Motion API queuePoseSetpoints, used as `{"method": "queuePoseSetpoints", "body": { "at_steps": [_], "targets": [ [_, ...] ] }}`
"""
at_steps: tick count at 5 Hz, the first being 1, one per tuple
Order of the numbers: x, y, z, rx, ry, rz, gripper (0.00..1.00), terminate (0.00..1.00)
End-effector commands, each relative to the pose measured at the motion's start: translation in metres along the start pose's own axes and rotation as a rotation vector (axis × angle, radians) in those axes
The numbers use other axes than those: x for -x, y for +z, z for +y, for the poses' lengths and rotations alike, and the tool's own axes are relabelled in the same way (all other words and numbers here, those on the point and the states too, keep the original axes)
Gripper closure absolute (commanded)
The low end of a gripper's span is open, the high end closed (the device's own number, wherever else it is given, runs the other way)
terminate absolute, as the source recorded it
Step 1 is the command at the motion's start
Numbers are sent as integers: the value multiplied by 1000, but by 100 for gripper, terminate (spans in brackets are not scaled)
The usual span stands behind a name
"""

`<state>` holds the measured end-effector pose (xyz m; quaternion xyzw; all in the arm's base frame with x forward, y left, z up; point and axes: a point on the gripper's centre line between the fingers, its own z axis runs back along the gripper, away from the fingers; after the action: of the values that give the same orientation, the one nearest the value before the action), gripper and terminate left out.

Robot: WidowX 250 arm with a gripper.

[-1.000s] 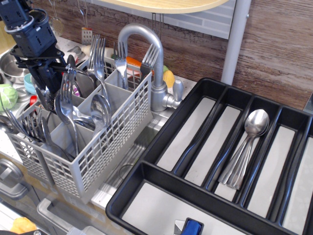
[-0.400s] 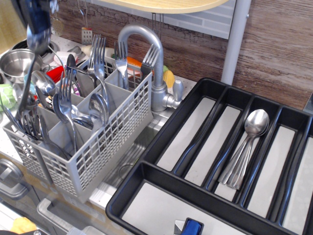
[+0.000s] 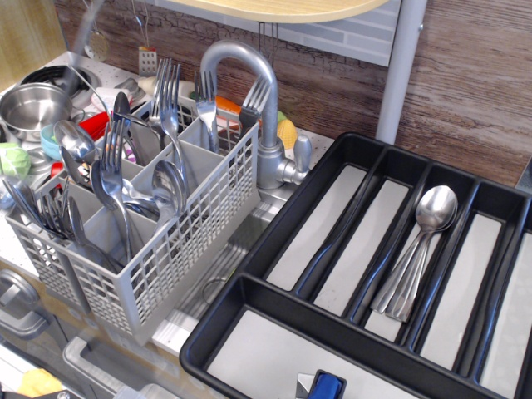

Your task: Put big spoon from basket to tray

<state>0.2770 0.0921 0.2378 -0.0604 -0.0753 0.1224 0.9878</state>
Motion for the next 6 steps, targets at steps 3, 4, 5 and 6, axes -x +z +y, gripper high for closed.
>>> {"method": "queuePoseSetpoints", "body": {
  "at_steps": [3, 4, 5, 6],
  "targets": [
    [10, -8, -102, 254, 306, -127, 100, 0],
    [7, -46, -120, 402, 302, -181, 100, 0],
    [-6, -79, -138, 475, 242, -196, 100, 0],
    [-13, -105, -159, 519, 218, -171, 100, 0]
  ]
}}
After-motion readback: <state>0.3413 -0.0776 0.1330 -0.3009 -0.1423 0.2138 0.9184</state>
